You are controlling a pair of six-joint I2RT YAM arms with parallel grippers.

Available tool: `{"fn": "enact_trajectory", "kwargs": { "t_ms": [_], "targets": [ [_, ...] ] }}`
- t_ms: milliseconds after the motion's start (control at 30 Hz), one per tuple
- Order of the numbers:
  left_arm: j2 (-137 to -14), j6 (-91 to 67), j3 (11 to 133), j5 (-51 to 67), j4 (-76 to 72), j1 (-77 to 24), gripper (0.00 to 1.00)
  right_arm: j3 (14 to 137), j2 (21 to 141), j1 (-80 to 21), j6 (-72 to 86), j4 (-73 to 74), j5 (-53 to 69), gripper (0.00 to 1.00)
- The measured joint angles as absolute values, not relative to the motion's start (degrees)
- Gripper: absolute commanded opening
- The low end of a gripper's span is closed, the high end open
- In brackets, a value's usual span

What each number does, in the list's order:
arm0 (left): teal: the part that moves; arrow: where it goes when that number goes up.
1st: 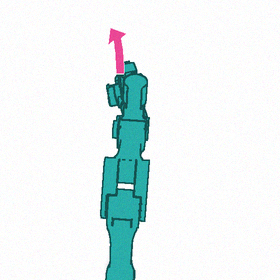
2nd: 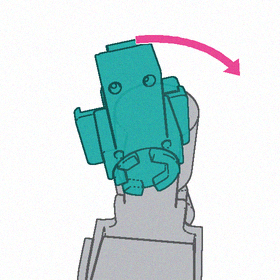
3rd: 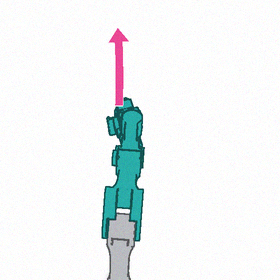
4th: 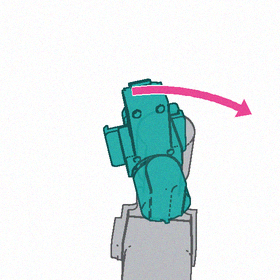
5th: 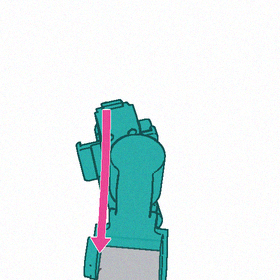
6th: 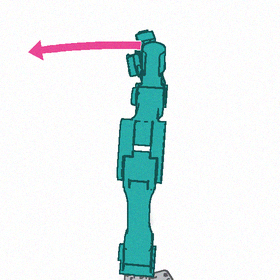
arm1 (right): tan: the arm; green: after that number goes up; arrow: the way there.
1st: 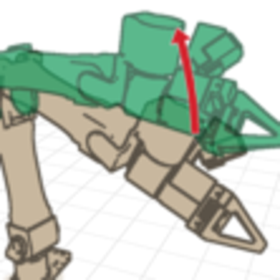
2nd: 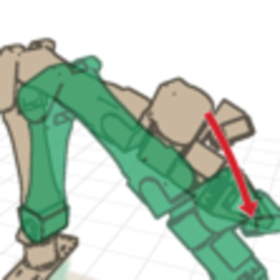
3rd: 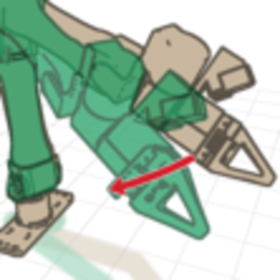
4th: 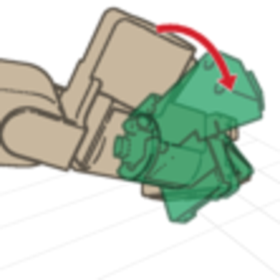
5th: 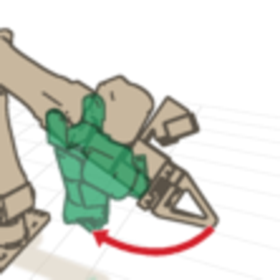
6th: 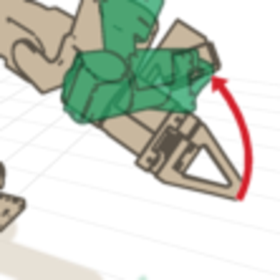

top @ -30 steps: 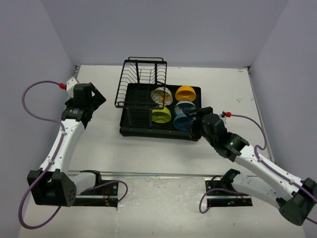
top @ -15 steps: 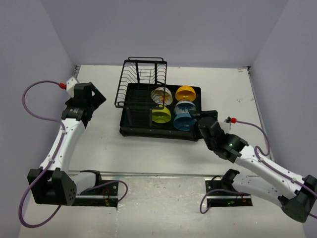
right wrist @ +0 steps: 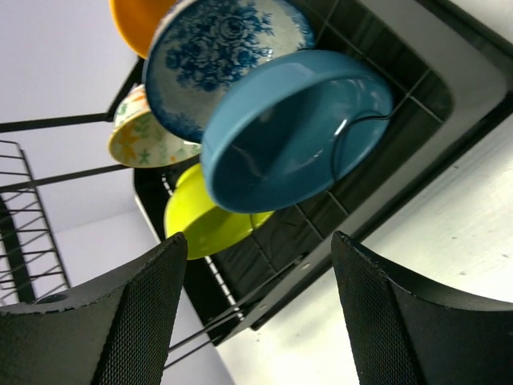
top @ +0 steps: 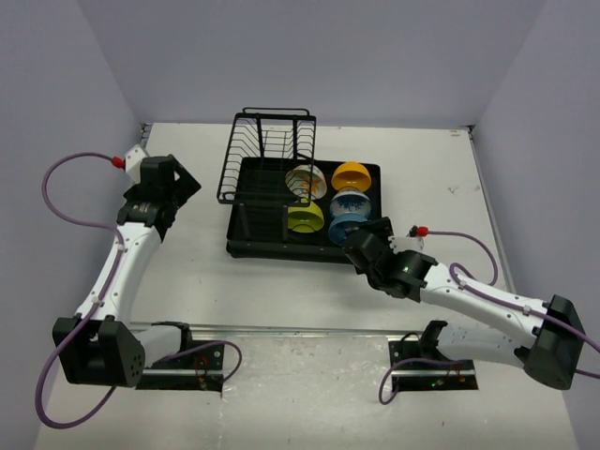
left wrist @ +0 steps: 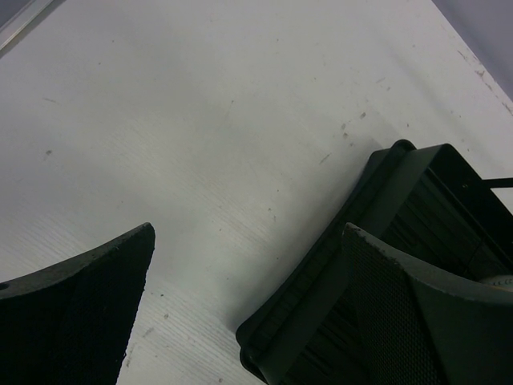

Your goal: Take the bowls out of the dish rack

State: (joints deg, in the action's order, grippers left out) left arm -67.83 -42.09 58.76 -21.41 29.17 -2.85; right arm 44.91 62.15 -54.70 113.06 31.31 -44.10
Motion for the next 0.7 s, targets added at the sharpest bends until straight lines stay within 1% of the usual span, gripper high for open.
{"fn": "enact_trajectory", "kwargs": {
  "t_ms": [367, 500, 700],
  "targets": [
    [-69.21, -43.94, 58.81, -19.68, 29.15, -3.77, 0.99, 44.86, 63.02, -55.18, 113.19, 31.99, -47.72, 0.71],
    [-69.32, -43.92, 58.81, -19.68, 29.15, -3.90, 0.99, 44.16, 63.59, -55.18, 113.21, 29.85, -48.27, 0.69],
    [-69.32, -43.81, 58.81, -19.75, 29.15, -3.95, 0.99, 42.61, 65.78, -53.58, 113.23, 24.84, -47.81, 0.68]
  ]
}}
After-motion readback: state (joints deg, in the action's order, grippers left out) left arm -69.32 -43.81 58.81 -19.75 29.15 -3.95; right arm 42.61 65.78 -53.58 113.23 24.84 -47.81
